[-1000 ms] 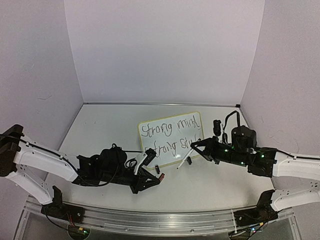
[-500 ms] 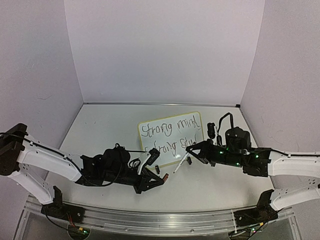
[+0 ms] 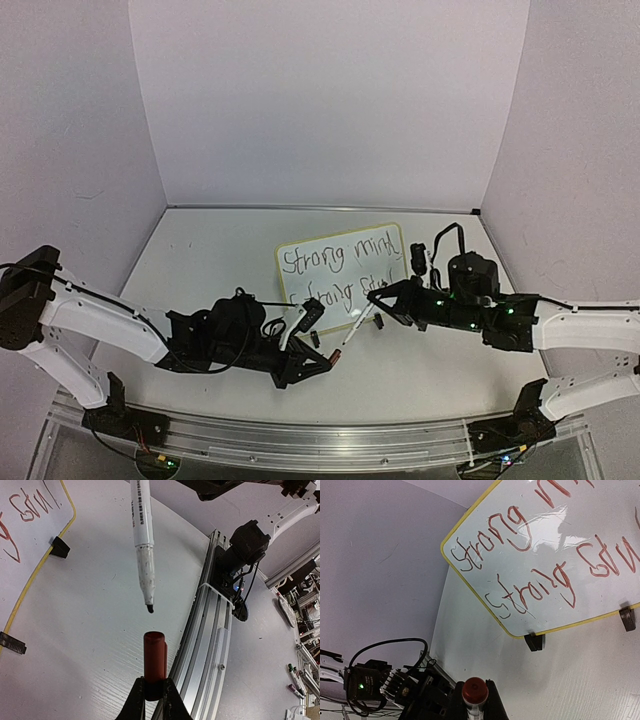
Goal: Write a sentence on the whiteboard
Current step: Insert the whiteboard marker without the cap into the pen cap.
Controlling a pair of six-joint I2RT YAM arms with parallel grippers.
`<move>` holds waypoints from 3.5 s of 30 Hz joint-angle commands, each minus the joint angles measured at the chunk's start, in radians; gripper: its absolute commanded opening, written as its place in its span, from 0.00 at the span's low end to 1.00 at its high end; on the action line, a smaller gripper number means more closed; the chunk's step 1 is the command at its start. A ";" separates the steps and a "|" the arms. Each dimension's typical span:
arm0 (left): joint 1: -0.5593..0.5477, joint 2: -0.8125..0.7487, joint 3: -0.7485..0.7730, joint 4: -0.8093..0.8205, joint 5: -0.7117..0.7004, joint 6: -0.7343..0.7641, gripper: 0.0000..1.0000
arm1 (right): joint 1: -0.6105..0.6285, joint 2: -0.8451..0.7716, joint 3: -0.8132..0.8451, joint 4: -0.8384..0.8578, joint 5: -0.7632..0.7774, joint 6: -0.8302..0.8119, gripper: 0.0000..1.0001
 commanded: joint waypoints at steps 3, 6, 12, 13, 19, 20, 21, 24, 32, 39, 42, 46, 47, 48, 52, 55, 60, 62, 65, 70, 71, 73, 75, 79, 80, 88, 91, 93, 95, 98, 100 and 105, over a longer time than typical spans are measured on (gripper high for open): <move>-0.004 0.007 0.046 0.026 0.004 -0.011 0.00 | 0.011 0.023 0.046 0.045 -0.025 0.001 0.00; -0.004 0.008 0.048 0.024 -0.001 -0.014 0.00 | 0.011 0.027 0.047 0.046 -0.031 0.001 0.00; -0.005 0.010 0.050 0.023 0.000 -0.015 0.00 | 0.014 0.033 0.047 0.048 -0.035 0.001 0.00; -0.005 0.011 0.052 0.022 0.000 -0.015 0.00 | 0.014 0.034 0.047 0.049 -0.036 0.001 0.00; -0.006 0.008 0.049 0.021 -0.007 -0.020 0.00 | 0.018 0.043 0.049 0.051 -0.043 0.001 0.00; -0.005 0.006 0.046 0.022 -0.009 -0.022 0.00 | 0.019 0.044 0.048 0.052 -0.043 0.002 0.00; -0.005 0.005 0.044 0.023 -0.010 -0.023 0.00 | 0.019 0.045 0.048 0.052 -0.042 0.002 0.00; -0.005 0.002 0.042 0.023 -0.011 -0.026 0.00 | 0.021 0.045 0.048 0.053 -0.043 0.001 0.00; -0.005 0.003 0.045 0.022 -0.014 -0.027 0.00 | 0.026 0.052 0.048 0.053 -0.051 0.000 0.00; -0.005 -0.002 0.042 0.024 -0.021 -0.029 0.00 | 0.032 0.059 0.051 0.053 -0.059 -0.003 0.00; -0.005 0.000 0.045 0.024 -0.023 -0.029 0.00 | 0.035 0.066 0.056 0.053 -0.066 -0.010 0.00; -0.004 -0.005 0.049 0.036 -0.035 -0.049 0.00 | 0.046 0.075 0.067 0.055 -0.074 -0.041 0.00; -0.005 -0.008 0.050 0.047 -0.036 -0.055 0.00 | 0.051 0.078 0.071 0.055 -0.076 -0.052 0.00; -0.005 -0.009 0.051 0.057 -0.037 -0.060 0.00 | 0.056 0.081 0.074 0.055 -0.077 -0.065 0.00; -0.005 -0.005 0.057 0.091 -0.039 -0.082 0.00 | 0.079 0.092 0.086 0.061 -0.088 -0.124 0.00; -0.005 -0.005 0.058 0.116 -0.047 -0.099 0.00 | 0.096 0.104 0.091 0.061 -0.097 -0.165 0.00; -0.004 -0.007 0.045 0.166 -0.055 -0.132 0.00 | 0.114 0.119 0.081 0.100 -0.112 -0.179 0.00; -0.005 -0.004 0.042 0.180 -0.057 -0.141 0.00 | 0.122 0.125 0.085 0.102 -0.121 -0.191 0.00; -0.003 -0.006 0.038 0.195 -0.060 -0.149 0.00 | 0.129 0.138 0.093 0.091 -0.126 -0.206 0.00; -0.002 -0.018 0.030 0.201 -0.073 -0.154 0.00 | 0.144 0.154 0.092 0.080 -0.135 -0.216 0.00; 0.000 -0.020 0.028 0.202 -0.076 -0.156 0.00 | 0.146 0.156 0.093 0.077 -0.135 -0.219 0.00; 0.004 -0.024 0.023 0.206 -0.077 -0.159 0.00 | 0.149 0.161 0.097 0.064 -0.136 -0.226 0.00; 0.007 -0.027 0.022 0.207 -0.077 -0.162 0.00 | 0.153 0.168 0.102 0.047 -0.140 -0.231 0.00; 0.009 -0.030 0.024 0.208 -0.074 -0.164 0.00 | 0.163 0.182 0.103 0.040 -0.155 -0.235 0.00; 0.011 -0.030 0.024 0.207 -0.073 -0.163 0.00 | 0.166 0.184 0.103 0.039 -0.158 -0.235 0.00; 0.027 -0.050 0.025 0.201 -0.072 -0.163 0.00 | 0.182 0.206 0.106 -0.003 -0.181 -0.245 0.00; 0.035 -0.055 0.024 0.199 -0.064 -0.162 0.00 | 0.191 0.223 0.114 -0.027 -0.188 -0.253 0.00; 0.042 -0.059 0.024 0.197 -0.058 -0.162 0.00 | 0.198 0.235 0.118 -0.036 -0.190 -0.257 0.00; 0.050 -0.065 0.023 0.195 -0.053 -0.161 0.00 | 0.203 0.246 0.119 -0.040 -0.192 -0.259 0.00; 0.061 -0.077 0.022 0.194 -0.046 -0.162 0.00 | 0.210 0.261 0.119 -0.041 -0.192 -0.262 0.00; 0.068 -0.084 0.022 0.193 -0.041 -0.159 0.00 | 0.214 0.270 0.119 -0.040 -0.191 -0.263 0.00; 0.078 -0.098 0.019 0.199 -0.030 -0.153 0.00 | 0.223 0.302 0.121 -0.040 -0.198 -0.261 0.00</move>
